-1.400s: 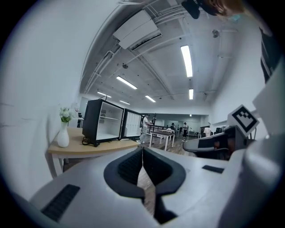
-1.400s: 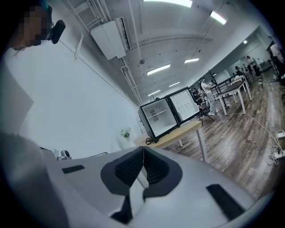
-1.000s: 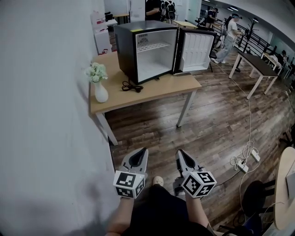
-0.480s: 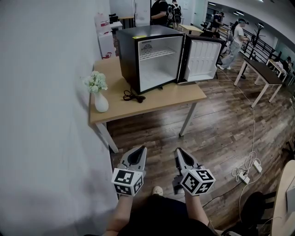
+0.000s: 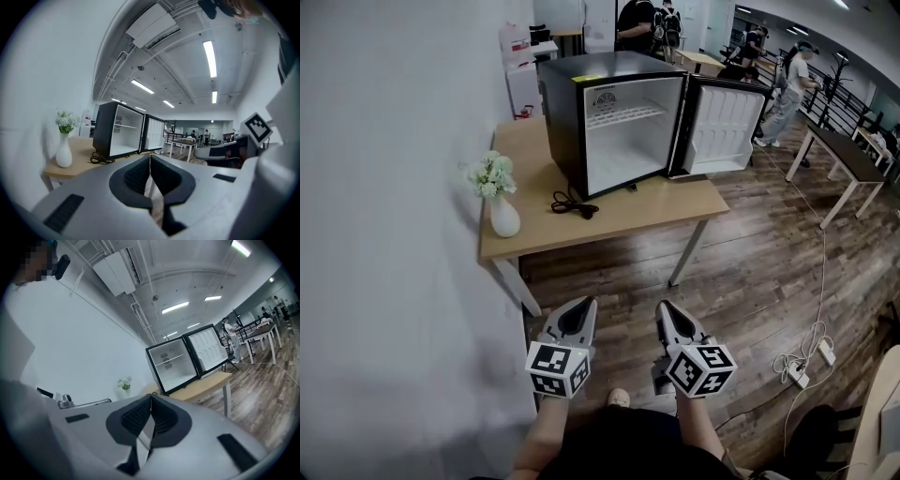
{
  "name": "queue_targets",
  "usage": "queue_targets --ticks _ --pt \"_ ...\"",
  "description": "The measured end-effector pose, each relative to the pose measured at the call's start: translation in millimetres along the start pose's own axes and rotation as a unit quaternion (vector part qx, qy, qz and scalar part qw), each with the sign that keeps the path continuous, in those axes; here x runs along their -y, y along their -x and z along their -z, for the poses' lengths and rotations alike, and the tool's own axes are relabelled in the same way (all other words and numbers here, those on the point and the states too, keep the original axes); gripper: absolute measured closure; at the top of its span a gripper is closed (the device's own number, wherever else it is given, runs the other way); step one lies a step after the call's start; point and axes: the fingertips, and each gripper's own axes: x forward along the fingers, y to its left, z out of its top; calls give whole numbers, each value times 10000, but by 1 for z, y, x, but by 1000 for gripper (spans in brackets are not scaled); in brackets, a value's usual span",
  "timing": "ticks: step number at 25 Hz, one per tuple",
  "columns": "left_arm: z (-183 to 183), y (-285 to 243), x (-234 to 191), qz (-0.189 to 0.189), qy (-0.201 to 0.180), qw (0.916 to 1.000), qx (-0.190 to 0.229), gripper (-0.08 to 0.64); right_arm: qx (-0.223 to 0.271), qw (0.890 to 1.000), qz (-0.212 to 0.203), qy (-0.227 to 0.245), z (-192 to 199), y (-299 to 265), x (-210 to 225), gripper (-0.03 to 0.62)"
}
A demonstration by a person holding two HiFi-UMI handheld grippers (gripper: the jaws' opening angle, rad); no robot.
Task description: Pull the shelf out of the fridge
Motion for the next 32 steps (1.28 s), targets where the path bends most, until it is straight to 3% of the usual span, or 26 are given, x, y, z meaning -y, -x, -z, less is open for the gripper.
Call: queue_targets --ticks 12,32 --pt "4 -38 -10 -192 159 9997 48 554 -181 9995 -192 -152 2 -33 27 600" --pt "2 -75 -8 0 311 9995 -6 554 -286 9987 -92 -417 5 -49 49 600"
